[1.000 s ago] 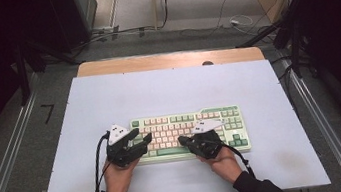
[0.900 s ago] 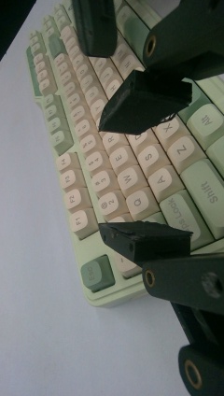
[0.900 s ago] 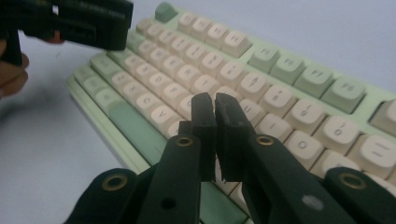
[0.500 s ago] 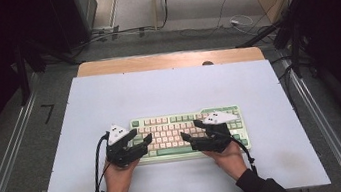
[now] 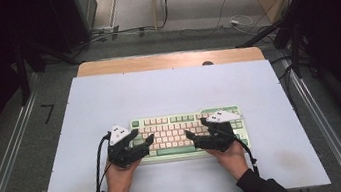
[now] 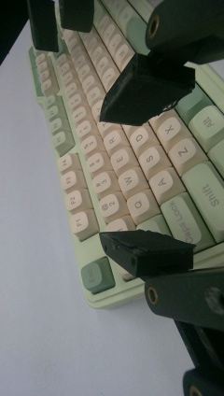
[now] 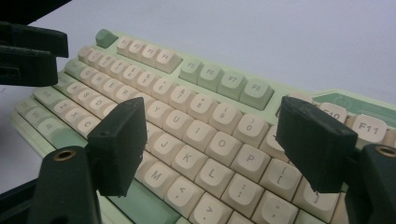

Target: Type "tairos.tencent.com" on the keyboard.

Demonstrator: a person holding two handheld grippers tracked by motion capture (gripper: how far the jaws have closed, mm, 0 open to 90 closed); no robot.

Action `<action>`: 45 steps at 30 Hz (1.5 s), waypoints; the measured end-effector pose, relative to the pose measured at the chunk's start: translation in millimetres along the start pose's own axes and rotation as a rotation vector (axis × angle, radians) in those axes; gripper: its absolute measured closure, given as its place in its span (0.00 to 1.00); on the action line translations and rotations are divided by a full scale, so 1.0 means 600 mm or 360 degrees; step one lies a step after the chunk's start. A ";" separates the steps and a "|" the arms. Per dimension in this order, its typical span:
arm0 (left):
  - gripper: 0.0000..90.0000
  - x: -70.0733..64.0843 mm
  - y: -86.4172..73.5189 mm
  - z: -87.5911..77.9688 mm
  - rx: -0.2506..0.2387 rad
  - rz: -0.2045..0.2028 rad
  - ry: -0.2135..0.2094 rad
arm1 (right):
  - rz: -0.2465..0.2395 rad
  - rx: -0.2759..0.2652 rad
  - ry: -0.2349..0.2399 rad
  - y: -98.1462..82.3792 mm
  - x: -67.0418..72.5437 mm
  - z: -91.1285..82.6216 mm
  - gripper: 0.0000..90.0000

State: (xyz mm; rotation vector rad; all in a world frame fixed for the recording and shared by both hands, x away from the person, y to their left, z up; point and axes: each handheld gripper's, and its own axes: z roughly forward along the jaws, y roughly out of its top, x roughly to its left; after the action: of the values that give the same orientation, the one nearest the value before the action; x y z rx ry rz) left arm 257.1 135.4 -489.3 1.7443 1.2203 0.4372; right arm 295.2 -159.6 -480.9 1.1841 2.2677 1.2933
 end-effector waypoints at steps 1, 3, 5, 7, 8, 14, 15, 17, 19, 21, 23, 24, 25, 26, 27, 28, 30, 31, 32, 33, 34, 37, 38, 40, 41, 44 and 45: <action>0.42 -0.001 0.000 0.000 -0.0008 -0.0003 -0.0006 | 0.0002 -0.0003 -0.0004 0.000 -0.001 0.000 0.26; 0.45 -0.002 0.001 -0.001 -0.0022 0.0006 -0.0012 | 0.0009 0.0004 -0.0008 -0.001 -0.002 0.000 0.26; 0.50 -0.005 0.001 -0.001 -0.0032 0.0013 -0.0014 | 0.0010 0.0001 -0.0012 -0.001 -0.003 -0.002 0.26; 0.59 -0.006 0.000 -0.003 -0.0031 0.0021 -0.0046 | 0.0011 -0.0013 -0.0014 -0.001 -0.004 -0.004 0.26; 0.65 -0.007 0.000 -0.004 -0.0033 0.0025 -0.0073 | 0.0021 -0.0018 -0.0015 0.000 -0.005 -0.006 0.26; 1.00 -0.014 0.003 -0.004 -0.0017 0.0048 -0.0187 | 0.0019 -0.0019 -0.0018 -0.001 -0.006 -0.006 0.26; 1.00 -0.016 0.003 -0.003 -0.0010 0.0051 -0.0197 | 0.0021 -0.0022 -0.0018 0.000 -0.006 -0.007 0.26; 1.00 -0.020 0.003 -0.002 -0.0003 0.0062 -0.0206 | 0.0021 -0.0024 -0.0019 -0.001 -0.006 -0.007 0.26; 1.00 -0.024 0.002 0.000 -0.0002 0.0078 -0.0206 | 0.0023 -0.0013 -0.0017 -0.001 -0.005 -0.006 0.26; 1.00 -0.028 0.001 0.003 0.0012 0.0096 -0.0205 | 0.0016 -0.0014 -0.0014 -0.002 -0.004 -0.007 0.26; 1.00 -0.031 0.000 0.007 0.0023 0.0107 -0.0209 | 0.0016 -0.0020 -0.0012 -0.001 -0.004 -0.007 0.26; 1.00 -0.032 -0.001 0.008 0.0029 0.0110 -0.0211 | 0.0019 -0.0018 -0.0012 -0.001 -0.004 -0.007 0.26; 1.00 -0.034 -0.001 0.008 0.0033 0.0109 -0.0210 | 0.0018 -0.0016 -0.0012 -0.002 -0.004 -0.007 0.26; 1.00 -0.035 -0.001 0.009 0.0037 0.0114 -0.0217 | 0.0017 -0.0014 -0.0012 -0.002 -0.004 -0.007 0.26; 1.00 -0.036 -0.001 0.010 0.0041 0.0118 -0.0216 | 0.0018 -0.0014 -0.0011 -0.002 -0.004 -0.007 0.26; 1.00 -0.037 -0.002 0.011 0.0044 0.0115 -0.0215 | 0.0019 -0.0014 -0.0009 -0.002 -0.004 -0.007 0.26; 1.00 -0.038 -0.002 0.013 0.0054 0.0122 -0.0221 | 0.0017 -0.0014 -0.0009 -0.002 -0.003 -0.007 0.26; 1.00 -0.040 -0.003 0.014 0.0059 0.0122 -0.0221 | 0.0017 -0.0014 -0.0008 -0.002 -0.003 -0.007 0.26; 1.00 -0.040 -0.003 0.015 0.0062 0.0127 -0.0220 | 0.0017 -0.0015 -0.0008 -0.002 -0.003 -0.007 0.26; 1.00 -0.041 -0.003 0.015 0.0066 0.0127 -0.0221 | 0.0020 -0.0014 -0.0007 -0.002 -0.003 -0.007 0.26; 1.00 -0.042 -0.004 0.017 0.0067 0.0128 -0.0224 | 0.0018 -0.0014 -0.0007 -0.002 -0.004 -0.007 0.26; 1.00 -0.044 -0.004 0.019 0.0077 0.0133 -0.0223 | 0.0016 -0.0013 -0.0007 -0.002 -0.003 -0.007 0.26; 1.00 -0.044 -0.005 0.019 0.0081 0.0134 -0.0222 | 0.0017 -0.0014 -0.0007 -0.002 -0.003 -0.007 0.26; 1.00 -0.045 -0.005 0.021 0.0091 0.0138 -0.0226 | 0.0017 -0.0013 -0.0005 -0.002 -0.003 -0.007 0.26; 1.00 -0.046 -0.005 0.021 0.0093 0.0140 -0.0223 | 0.0016 -0.0012 -0.0006 -0.002 -0.003 -0.007 0.26; 1.00 -0.048 -0.006 0.024 0.0107 0.0146 -0.0220 | 0.0016 -0.0010 -0.0005 -0.002 -0.004 -0.007 0.26; 1.00 -0.048 -0.007 0.026 0.0117 0.0152 -0.0221 | 0.0017 -0.0011 -0.0005 -0.002 -0.003 -0.007 0.26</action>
State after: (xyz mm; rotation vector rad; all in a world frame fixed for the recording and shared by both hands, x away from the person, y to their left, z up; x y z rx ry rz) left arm 253.3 103.1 -494.3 1.8691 1.0699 0.3246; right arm 293.6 -163.9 -479.8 1.1966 2.2562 1.3011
